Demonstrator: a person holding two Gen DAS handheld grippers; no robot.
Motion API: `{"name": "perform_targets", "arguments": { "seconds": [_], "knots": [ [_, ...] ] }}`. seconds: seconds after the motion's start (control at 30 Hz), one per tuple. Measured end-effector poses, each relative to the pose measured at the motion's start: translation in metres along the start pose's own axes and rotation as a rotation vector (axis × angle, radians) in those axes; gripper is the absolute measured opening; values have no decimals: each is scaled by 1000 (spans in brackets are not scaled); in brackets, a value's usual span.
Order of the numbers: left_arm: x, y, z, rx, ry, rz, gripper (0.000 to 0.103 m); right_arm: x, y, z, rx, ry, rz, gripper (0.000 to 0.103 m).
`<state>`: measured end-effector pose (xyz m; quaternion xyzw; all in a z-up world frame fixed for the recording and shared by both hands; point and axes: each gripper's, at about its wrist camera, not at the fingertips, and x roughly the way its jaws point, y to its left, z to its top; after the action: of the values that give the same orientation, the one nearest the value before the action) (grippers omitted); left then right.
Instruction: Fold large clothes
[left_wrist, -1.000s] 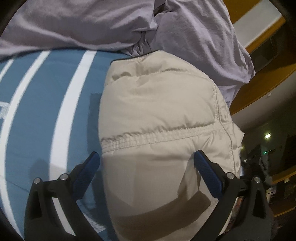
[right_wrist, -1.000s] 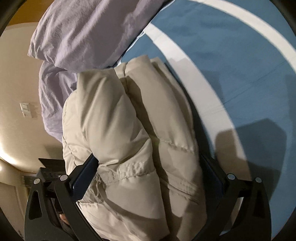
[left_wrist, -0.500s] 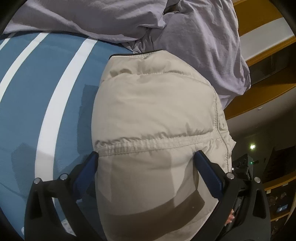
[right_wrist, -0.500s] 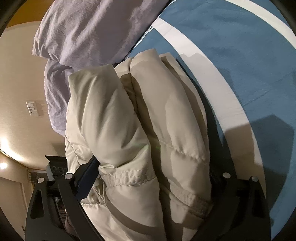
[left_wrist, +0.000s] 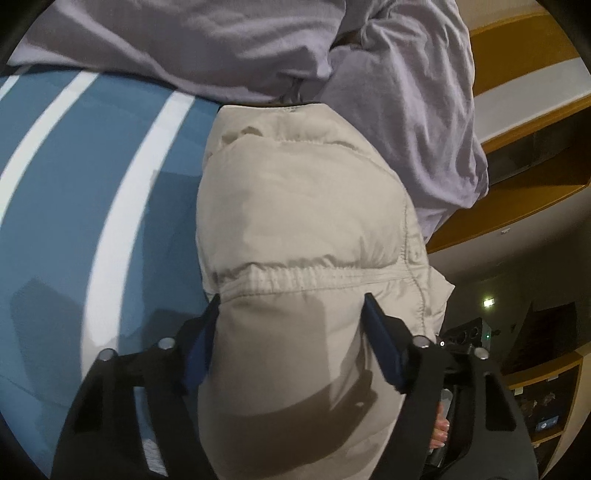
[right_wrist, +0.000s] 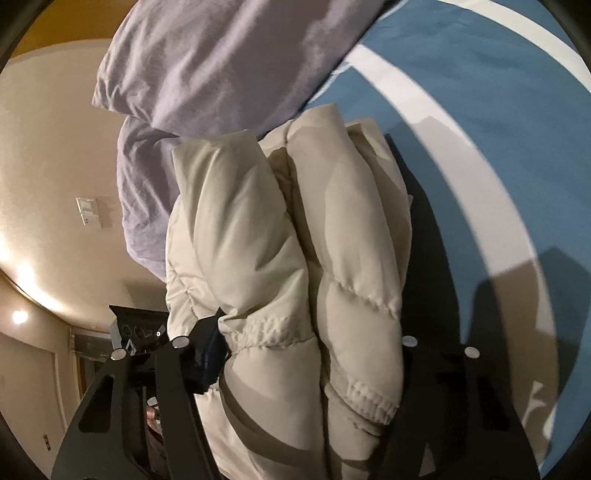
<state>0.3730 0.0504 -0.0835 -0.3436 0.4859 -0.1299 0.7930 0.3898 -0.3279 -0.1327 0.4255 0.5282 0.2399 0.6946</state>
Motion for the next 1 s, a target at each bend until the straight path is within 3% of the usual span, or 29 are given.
{"name": "perform_targets", "arguments": {
  "seconds": [0.23,0.47,0.57,0.73,0.9,1.0],
  "knots": [
    [-24,17,35,-15,-64,39,69,38,36,16,-43,35,47,59],
    [-48,34,70,0,-140,135,69,82,66,28,-61,78,67,59],
    [-47,39,76,34,-151,220,69,99,70,25,-70,100,23,60],
    [-46,35,69,114,-188,312,73,103,70,23,-64,104,-37,72],
    [-52,11,64,238,-273,466,77,77,76,28,-90,55,-99,73],
    [-56,4,64,262,-324,520,80,65,84,31,-118,11,-151,73]
  ]
}}
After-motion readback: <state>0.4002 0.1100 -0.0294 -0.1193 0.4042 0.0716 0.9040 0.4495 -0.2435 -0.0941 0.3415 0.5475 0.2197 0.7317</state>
